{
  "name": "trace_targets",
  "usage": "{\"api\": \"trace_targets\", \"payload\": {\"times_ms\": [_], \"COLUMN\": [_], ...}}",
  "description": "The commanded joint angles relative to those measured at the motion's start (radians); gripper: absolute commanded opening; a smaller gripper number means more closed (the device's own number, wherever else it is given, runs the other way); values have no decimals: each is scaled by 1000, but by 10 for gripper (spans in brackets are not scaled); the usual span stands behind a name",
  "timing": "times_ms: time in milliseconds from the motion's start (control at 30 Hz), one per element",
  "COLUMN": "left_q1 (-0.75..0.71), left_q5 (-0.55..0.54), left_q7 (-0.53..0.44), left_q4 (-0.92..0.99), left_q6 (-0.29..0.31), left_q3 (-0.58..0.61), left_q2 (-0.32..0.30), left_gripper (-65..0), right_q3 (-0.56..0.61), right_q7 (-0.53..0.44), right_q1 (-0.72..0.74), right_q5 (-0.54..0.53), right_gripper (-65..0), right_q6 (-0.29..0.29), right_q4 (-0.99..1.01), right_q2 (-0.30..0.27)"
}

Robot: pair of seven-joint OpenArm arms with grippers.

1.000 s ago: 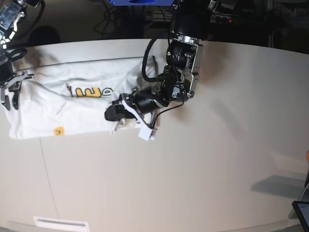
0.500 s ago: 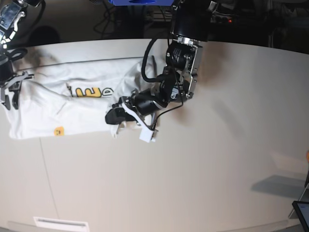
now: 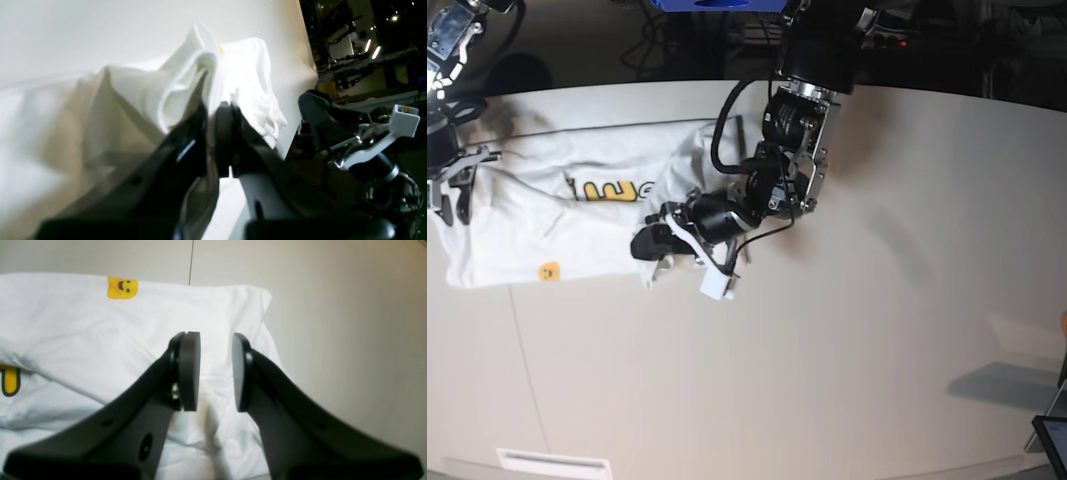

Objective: Fold the T-shirt properly

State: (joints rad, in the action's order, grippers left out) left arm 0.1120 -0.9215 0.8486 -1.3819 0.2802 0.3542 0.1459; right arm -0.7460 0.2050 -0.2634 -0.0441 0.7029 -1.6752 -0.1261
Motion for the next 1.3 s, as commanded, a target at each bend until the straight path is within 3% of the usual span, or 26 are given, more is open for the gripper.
{"api": "trace_targets", "payload": {"times_ms": [0, 100, 567, 733, 833, 1133, 1267], "left_q1": [16, 25, 33, 53, 73, 242, 314], "left_q5": [-21, -23, -26, -26, -29, -339, -446], "left_q7": [-15, -53, -58, -58, -58, -62, -62], "left_q4": [-3, 5, 5, 5, 5, 178, 183], "left_q6": [9, 9, 14, 14, 14, 18, 96], "left_q3": [1, 10, 10, 67, 130, 194, 191], "left_q2": [11, 11, 11, 11, 11, 11, 11], "left_gripper": [-650, -650, -637, -447, -385, -383, -386], "right_q3": [-5, -8, -5, -5, -5, -5, -5], "right_q7": [-28, -28, -28, -28, -28, -28, -28], "right_q1": [5, 5, 5, 5, 5, 3, 2], "right_q5": [-13, -13, -13, -13, -13, -13, -13], "right_gripper": [-490, -490, -490, -490, -490, -490, -490], "right_q6": [-5, -5, -5, -5, -5, -5, -5], "right_q4": [-13, -13, -13, -12, -12, -12, -12], "right_q2": [-14, -14, -14, -14, -14, -14, -14]}}
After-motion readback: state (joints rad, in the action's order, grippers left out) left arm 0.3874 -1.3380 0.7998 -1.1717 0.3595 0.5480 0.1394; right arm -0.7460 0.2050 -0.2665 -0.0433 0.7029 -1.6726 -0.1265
